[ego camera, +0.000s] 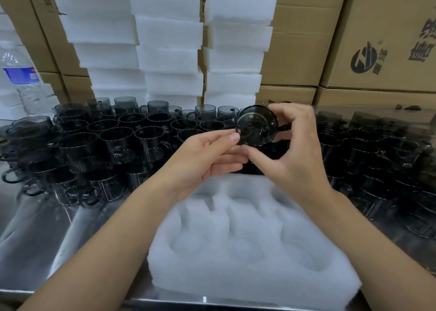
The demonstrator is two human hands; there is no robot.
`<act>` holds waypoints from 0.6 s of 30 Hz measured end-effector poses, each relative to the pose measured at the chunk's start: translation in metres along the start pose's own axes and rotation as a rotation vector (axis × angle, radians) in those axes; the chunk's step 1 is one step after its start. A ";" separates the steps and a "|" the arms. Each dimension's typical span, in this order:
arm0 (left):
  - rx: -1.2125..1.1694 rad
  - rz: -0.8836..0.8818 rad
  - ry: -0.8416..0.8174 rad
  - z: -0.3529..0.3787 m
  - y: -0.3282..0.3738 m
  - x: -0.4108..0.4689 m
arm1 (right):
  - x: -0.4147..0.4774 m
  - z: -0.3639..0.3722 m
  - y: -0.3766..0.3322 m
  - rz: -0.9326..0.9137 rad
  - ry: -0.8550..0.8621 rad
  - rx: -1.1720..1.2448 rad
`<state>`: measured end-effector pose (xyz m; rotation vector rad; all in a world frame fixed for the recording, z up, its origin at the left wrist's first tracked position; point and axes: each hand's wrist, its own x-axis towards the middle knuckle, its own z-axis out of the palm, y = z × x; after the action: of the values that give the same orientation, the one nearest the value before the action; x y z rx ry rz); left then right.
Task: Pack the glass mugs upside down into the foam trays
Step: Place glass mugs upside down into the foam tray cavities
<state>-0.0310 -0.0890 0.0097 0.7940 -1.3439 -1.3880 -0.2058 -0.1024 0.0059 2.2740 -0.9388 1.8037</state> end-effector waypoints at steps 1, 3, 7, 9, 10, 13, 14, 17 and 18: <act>-0.001 -0.011 -0.009 0.000 -0.002 0.000 | 0.000 -0.001 0.000 0.020 -0.016 -0.015; -0.010 -0.030 -0.017 -0.001 -0.004 0.000 | -0.001 -0.001 0.000 0.052 -0.055 -0.032; -0.022 -0.018 -0.026 -0.003 -0.005 -0.002 | -0.002 -0.002 0.000 0.085 -0.095 -0.015; -0.034 0.018 -0.002 -0.003 -0.006 -0.002 | -0.002 -0.002 0.001 0.073 -0.103 -0.013; -0.042 0.033 0.016 -0.004 -0.006 -0.002 | -0.002 -0.001 0.002 0.067 -0.109 -0.016; -0.050 0.055 0.038 -0.005 -0.006 -0.002 | -0.002 -0.001 0.004 0.060 -0.120 -0.011; -0.043 0.065 0.039 -0.005 -0.006 -0.002 | -0.003 -0.001 0.004 0.059 -0.119 -0.003; -0.046 0.123 0.044 -0.005 -0.008 -0.002 | -0.003 -0.001 0.004 0.077 -0.131 0.060; -0.053 0.143 0.049 -0.005 -0.008 -0.002 | -0.003 -0.001 0.003 0.085 -0.138 0.088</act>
<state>-0.0273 -0.0900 0.0010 0.6787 -1.2950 -1.2786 -0.2083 -0.1036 0.0024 2.4763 -1.0117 1.7730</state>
